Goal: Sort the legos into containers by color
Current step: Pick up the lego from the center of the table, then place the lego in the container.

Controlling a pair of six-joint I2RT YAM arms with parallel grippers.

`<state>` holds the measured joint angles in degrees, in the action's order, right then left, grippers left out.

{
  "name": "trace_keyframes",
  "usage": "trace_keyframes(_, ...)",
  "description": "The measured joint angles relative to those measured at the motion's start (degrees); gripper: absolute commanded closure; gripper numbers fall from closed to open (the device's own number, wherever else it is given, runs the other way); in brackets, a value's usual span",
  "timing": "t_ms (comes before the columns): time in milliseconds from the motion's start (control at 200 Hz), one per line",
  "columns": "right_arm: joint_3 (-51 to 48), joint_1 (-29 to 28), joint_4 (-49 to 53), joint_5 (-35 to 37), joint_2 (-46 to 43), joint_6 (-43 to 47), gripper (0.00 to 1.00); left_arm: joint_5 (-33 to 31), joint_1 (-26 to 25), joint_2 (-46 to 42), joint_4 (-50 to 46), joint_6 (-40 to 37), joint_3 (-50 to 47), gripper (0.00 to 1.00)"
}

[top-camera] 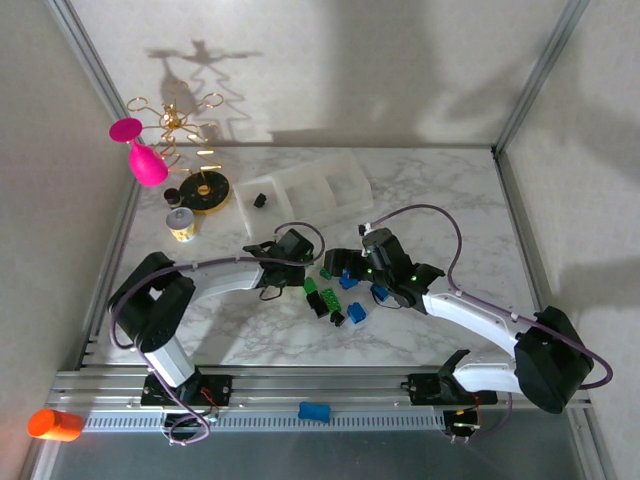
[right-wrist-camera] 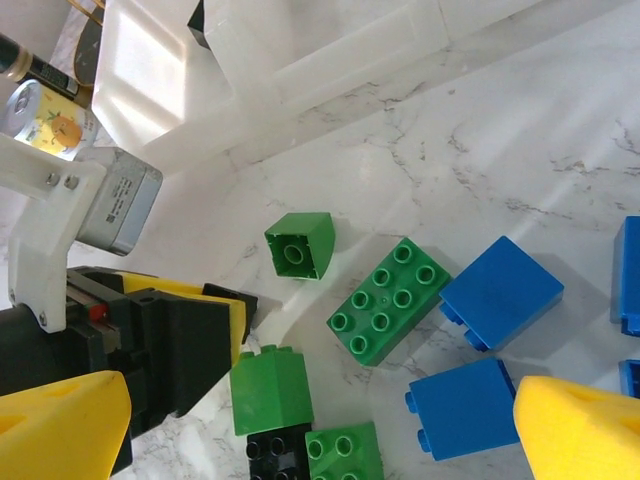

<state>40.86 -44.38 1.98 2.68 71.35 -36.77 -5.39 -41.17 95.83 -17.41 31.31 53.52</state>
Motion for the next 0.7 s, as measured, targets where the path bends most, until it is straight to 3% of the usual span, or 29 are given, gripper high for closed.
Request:
trace_keyframes(185,0.0,0.0,-2.1,-2.4,0.0,1.6,0.01,-2.1,1.6,-5.2,-2.4,-0.1,1.4,0.64)
trace_keyframes(395,0.0,0.0,-7.0,-5.4,1.0,1.8,0.01,-5.4,7.7,-6.4,-3.2,-1.8,9.2,0.64)
trace_keyframes(701,0.5,0.0,-10.9,-6.7,4.3,1.2,0.01,-9.5,15.1,4.0,-1.9,-4.4,21.5,0.64)
